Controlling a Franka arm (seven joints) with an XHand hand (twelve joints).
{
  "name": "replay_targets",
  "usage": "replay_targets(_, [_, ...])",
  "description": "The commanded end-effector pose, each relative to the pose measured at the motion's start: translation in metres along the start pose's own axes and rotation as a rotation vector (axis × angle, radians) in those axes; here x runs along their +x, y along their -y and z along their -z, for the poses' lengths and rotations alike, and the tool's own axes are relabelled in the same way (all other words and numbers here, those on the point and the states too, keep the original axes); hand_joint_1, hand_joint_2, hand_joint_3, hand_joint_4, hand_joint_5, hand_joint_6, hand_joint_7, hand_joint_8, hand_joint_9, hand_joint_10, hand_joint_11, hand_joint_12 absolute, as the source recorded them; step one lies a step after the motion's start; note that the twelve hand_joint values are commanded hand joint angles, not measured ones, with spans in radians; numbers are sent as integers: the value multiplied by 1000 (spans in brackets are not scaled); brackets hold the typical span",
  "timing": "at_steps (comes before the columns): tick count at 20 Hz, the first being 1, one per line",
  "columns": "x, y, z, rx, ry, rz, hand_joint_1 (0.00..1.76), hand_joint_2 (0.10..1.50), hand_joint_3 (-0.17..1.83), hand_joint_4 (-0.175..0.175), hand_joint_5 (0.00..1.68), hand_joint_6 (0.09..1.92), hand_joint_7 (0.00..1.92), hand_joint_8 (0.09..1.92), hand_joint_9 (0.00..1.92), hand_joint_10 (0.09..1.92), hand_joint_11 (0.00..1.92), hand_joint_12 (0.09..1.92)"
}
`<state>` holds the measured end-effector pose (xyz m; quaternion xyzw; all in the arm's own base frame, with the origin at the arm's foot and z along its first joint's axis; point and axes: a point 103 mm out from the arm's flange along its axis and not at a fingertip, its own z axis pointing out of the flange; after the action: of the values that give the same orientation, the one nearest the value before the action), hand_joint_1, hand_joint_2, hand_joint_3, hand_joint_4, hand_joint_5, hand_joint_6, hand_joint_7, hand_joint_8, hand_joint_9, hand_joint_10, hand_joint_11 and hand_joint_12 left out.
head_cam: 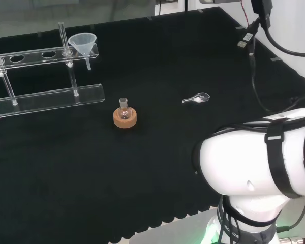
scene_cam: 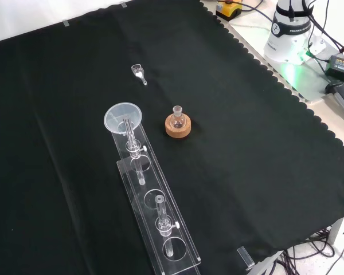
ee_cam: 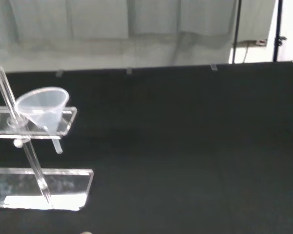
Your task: Pick up the funnel from the transparent funnel stand.
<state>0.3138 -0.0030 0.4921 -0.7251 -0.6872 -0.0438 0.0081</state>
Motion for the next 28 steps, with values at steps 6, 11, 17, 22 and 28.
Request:
replay_targets(6, [55,-73,-49,-153,-56,133,0,782,230,87,0,87,0,87,0,87,0,640])
replay_targets(11, [99,-113,-79,-76,-76,117,0,801,183,90,0,87,0,87,0,87,0,315])
replay_targets(17, [160,-147,-108,-49,-81,81,0,800,145,94,0,87,0,87,0,87,0,87])
replay_targets(22, [175,-176,-127,8,-70,75,0,800,143,94,0,87,0,87,0,87,0,87])
replay_targets(28, [195,-201,-149,62,-52,114,4,803,142,94,0,87,0,87,0,87,0,87])
